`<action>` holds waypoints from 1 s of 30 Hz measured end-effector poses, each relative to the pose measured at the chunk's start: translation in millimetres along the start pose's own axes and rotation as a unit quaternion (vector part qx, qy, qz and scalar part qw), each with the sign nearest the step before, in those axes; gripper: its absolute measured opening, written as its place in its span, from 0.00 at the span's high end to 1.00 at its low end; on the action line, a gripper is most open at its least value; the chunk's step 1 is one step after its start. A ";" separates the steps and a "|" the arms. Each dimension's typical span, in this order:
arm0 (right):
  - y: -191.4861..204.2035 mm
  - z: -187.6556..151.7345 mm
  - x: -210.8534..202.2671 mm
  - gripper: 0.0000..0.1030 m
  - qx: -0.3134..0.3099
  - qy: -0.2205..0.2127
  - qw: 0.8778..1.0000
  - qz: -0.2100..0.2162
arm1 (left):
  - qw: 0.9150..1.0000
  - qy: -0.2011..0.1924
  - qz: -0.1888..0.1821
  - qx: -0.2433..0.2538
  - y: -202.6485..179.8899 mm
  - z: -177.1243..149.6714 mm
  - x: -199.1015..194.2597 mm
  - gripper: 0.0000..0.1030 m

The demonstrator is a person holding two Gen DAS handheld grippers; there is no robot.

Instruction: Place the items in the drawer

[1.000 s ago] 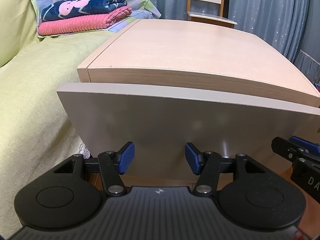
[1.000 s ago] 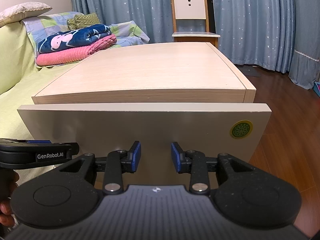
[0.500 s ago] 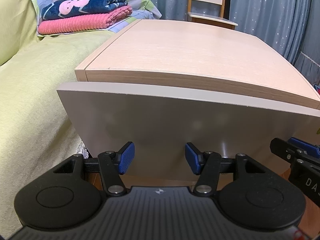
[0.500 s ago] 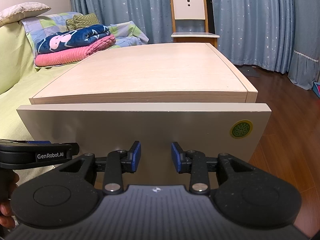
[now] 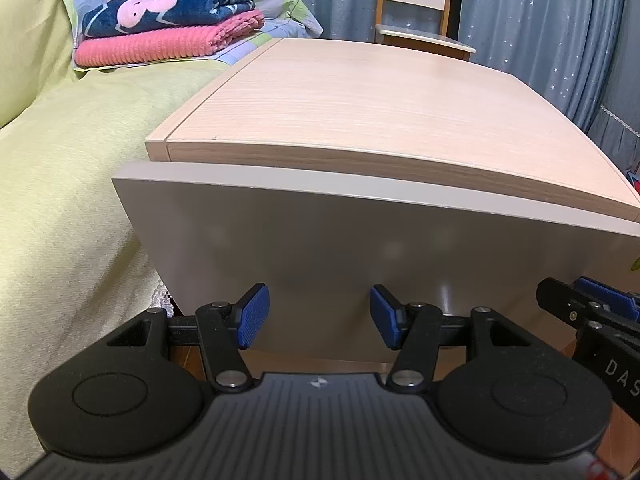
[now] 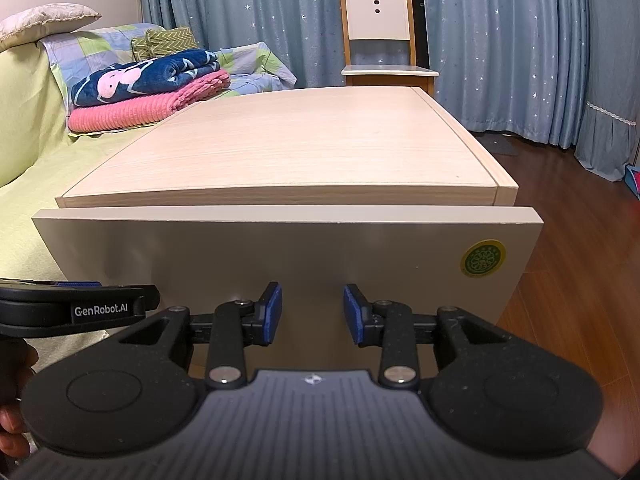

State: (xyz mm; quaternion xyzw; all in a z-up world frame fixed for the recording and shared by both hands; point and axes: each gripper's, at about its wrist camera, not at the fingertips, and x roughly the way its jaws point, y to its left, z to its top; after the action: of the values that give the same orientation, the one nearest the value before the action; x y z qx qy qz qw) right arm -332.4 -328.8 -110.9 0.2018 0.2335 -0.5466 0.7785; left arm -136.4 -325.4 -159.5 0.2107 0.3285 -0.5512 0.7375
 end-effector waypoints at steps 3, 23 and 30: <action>-0.1 0.9 0.9 0.70 0.000 0.000 1.000 0.000 | 1.000 0.000 -0.001 -0.002 0.8 1.0 0.8 0.42; -3.8 3.4 5.5 0.70 0.003 -0.002 1.000 -0.003 | 1.000 -0.001 -0.003 -0.009 1.5 4.4 5.8 0.42; -2.4 6.4 8.0 0.70 0.003 -0.002 1.000 -0.005 | 1.000 -0.002 -0.004 -0.014 3.2 6.4 7.8 0.42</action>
State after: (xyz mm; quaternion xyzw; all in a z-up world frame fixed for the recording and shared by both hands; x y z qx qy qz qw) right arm -331.4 -339.2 -110.5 0.2021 0.2307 -0.5516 0.7757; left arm -130.4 -334.0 -160.9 0.1984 0.3354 -0.5497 0.7389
